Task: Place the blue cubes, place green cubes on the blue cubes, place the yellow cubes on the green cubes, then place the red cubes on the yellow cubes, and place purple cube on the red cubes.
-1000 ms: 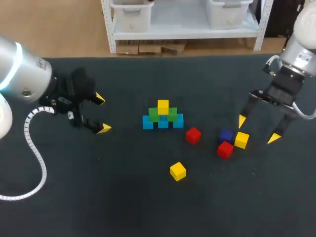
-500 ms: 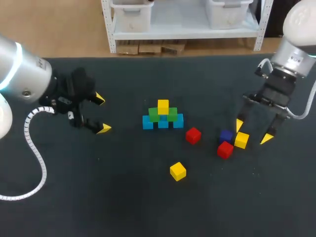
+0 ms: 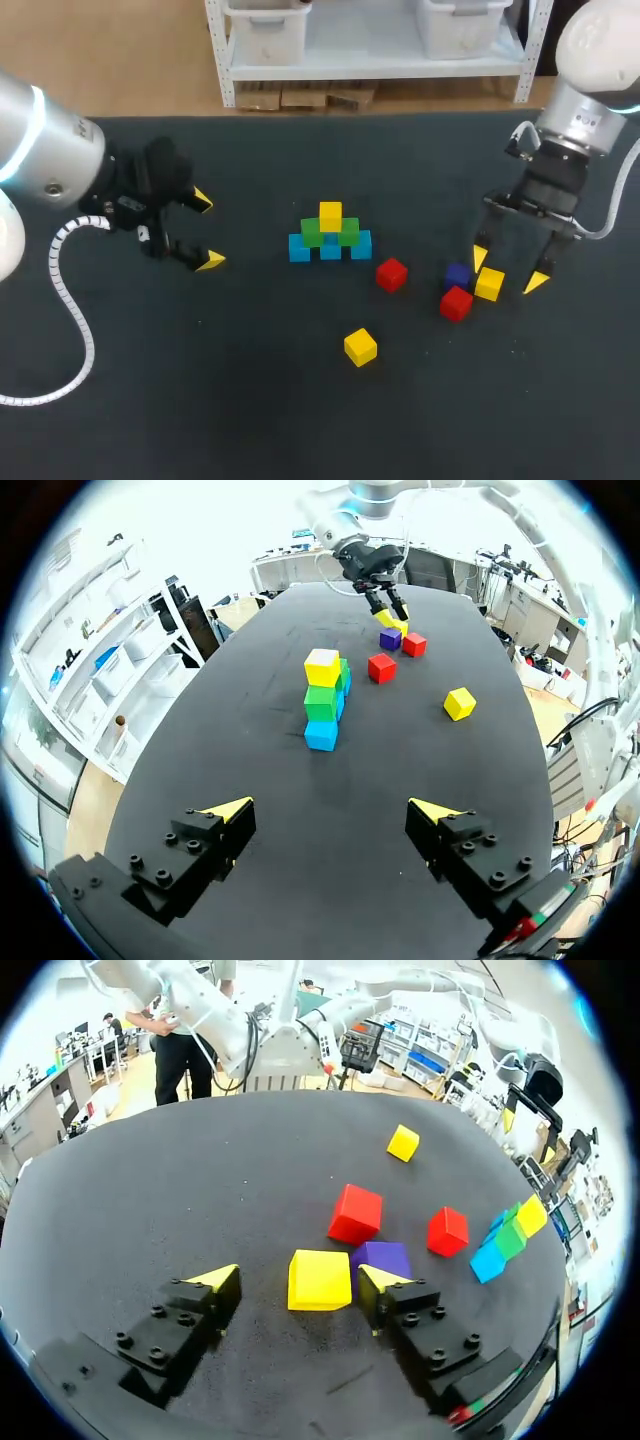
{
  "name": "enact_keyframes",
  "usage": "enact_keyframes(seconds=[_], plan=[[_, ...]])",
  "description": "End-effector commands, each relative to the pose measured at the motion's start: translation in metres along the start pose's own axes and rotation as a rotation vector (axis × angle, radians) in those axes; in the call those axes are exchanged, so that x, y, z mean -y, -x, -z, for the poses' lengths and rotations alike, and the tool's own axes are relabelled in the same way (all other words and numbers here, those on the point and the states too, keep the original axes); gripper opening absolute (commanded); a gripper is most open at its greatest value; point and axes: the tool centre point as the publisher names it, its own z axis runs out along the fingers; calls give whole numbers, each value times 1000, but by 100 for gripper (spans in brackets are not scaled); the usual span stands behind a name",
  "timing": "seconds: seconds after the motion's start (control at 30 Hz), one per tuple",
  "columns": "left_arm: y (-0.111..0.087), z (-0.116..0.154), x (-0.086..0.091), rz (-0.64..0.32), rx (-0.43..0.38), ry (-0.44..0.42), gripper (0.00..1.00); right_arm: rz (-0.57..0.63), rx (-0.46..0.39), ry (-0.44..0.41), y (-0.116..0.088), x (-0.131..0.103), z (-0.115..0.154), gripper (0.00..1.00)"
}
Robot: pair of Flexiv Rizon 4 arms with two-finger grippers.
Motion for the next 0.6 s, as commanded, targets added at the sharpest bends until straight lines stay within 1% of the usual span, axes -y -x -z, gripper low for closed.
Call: enact_keyframes(seconds=[0.03, 0.07, 0.17, 0.23, 0.3, 0.33, 0.4, 0.43, 0.5, 0.53, 0.6], plan=[[-3, 1, 0, -4, 11, -1, 100, 0, 7, 18, -2, 4, 0, 49], [-3, 1, 0, -4, 11, -1, 100, -1, 8, 22, -2, 4, 0, 50], [-3, 1, 0, -4, 11, -1, 100, -3, 10, 39, -2, 4, 0, 56], [-3, 1, 0, -4, 11, -1, 100, -5, 9, 50, -1, 4, 0, 55], [-3, 1, 0, -4, 11, -1, 100, -12, 8, 60, 0, 3, 1, 47], [-3, 1, 0, -4, 11, -1, 100, -17, 6, 67, 0, 2, 1, 41], [-3, 1, 0, -4, 11, -1, 100, -25, 5, 74, 1, 1, 1, 33], [-3, 1, 0, -4, 11, -1, 100, -33, 3, 81, 1, 0, 1, 25], [-3, 1, 0, -4, 11, -1, 100, -40, 5, 89, 2, 0, 2, 16], [-3, 1, 0, -4, 11, -1, 100, -44, 1, 97, 3, -1, 2, 0], [-3, 1, 0, -4, 11, -1, 100, -49, -3, 106, 5, -1, 2, 0]])
